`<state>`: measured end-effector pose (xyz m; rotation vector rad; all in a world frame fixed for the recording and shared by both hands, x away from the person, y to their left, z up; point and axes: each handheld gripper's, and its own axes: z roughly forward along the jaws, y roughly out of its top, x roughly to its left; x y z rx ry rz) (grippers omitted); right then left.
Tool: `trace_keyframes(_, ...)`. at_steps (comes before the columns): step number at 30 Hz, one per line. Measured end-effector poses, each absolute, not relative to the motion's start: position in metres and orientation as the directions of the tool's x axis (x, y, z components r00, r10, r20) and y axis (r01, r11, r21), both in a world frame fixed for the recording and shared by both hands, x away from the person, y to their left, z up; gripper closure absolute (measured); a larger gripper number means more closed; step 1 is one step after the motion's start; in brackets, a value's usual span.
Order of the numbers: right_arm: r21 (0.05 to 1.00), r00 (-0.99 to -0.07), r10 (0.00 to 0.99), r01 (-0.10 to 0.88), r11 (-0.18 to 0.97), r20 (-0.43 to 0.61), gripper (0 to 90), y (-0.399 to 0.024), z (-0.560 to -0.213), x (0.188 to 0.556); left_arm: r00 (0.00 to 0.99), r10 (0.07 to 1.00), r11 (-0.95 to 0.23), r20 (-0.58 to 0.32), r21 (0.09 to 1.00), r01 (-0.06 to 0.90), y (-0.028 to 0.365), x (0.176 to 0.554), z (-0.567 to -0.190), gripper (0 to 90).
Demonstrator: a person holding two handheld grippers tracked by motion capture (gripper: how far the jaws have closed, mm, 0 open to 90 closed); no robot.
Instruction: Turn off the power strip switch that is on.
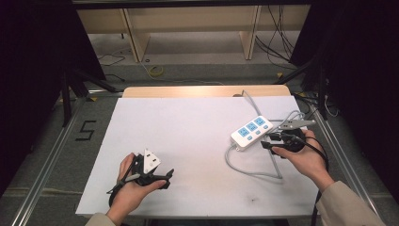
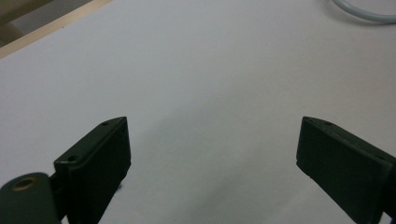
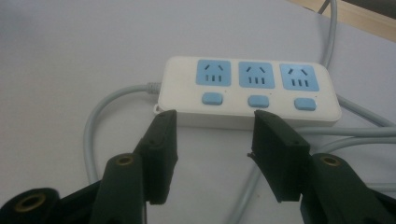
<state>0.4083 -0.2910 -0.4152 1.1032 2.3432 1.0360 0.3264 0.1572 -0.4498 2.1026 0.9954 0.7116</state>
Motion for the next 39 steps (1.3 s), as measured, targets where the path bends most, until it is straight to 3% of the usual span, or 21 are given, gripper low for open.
trace_keyframes(23,0.797,-0.655,0.752,0.493,0.349,0.076,36.1,-0.308,-0.422,0.369,0.565,0.807,-0.475,0.174,0.759,0.445,0.157,0.325,-0.452,9.5)
trace_keyframes(39,0.813,-0.658,0.75,0.474,0.339,0.071,31.8,-0.322,-0.435,0.343,0.57,0.806,-0.471,0.161,0.758,0.451,0.158,0.321,-0.452,9.5)
